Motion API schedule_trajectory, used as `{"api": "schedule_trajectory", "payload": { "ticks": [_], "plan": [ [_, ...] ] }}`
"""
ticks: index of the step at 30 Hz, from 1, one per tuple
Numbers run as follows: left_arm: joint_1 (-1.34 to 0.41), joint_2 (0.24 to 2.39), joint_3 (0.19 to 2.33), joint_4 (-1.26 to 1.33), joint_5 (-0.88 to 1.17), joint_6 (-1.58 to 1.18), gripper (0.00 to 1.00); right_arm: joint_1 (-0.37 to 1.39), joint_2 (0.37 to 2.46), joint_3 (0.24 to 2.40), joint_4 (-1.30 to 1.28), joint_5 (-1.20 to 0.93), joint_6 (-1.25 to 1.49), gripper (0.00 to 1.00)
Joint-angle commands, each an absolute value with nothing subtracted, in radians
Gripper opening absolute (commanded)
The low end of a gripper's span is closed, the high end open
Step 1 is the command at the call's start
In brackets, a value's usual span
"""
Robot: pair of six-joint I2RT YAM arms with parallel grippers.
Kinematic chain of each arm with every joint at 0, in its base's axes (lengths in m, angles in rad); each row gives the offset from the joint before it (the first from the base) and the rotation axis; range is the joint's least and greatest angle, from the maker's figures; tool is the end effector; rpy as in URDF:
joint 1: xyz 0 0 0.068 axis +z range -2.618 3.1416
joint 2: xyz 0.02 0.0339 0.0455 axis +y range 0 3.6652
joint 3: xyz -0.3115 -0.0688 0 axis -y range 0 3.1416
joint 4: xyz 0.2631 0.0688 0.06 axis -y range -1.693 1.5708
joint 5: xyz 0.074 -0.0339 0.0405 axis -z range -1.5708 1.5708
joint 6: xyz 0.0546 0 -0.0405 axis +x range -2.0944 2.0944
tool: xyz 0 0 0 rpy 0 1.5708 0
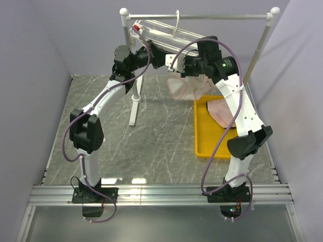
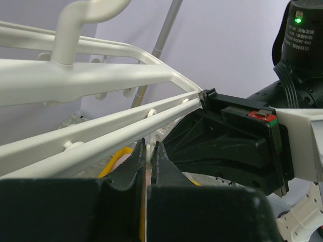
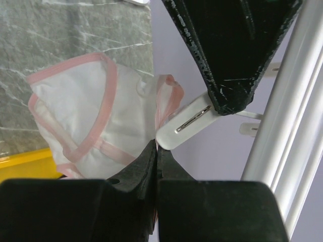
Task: Clip the underwear to the hanger
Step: Clamp the underwear onto the hanger.
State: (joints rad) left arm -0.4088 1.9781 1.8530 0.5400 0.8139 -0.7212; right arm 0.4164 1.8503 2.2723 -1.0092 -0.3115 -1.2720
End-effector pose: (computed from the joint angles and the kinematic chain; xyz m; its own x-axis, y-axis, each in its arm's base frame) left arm 0.4558 -0.2407 0.4712 -0.3055 -0.3618 -0.8808 0.9077 0.1688 -0.3842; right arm 0.3831 0.1877 0.5056 0.4418 -0.7993 -0.4073 -0.6663 0.0117 -0.7456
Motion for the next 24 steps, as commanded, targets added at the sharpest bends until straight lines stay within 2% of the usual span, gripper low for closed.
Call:
{"api": "schedule_trajectory", "payload": {
  "ticks": [1,16,24],
  "plan": [
    [-0.414,1.997,1.841,0.613,0.949,-0.699,0.0,0.422,1.83,2.29,-0.96,-0.325,-1.252,0.0],
    [-0.414,2.025,1.799,0.787,1.104,-0.607,0.0,0.419,1.819,2.272,-0.937,-0.354,-1.244,0.0],
    [-0.408,2.051,1.807,0.867,1.141,-0.69,0.0,0.422,1.824,2.241,-0.925,-0.325,-1.262,0.0]
  ]
}}
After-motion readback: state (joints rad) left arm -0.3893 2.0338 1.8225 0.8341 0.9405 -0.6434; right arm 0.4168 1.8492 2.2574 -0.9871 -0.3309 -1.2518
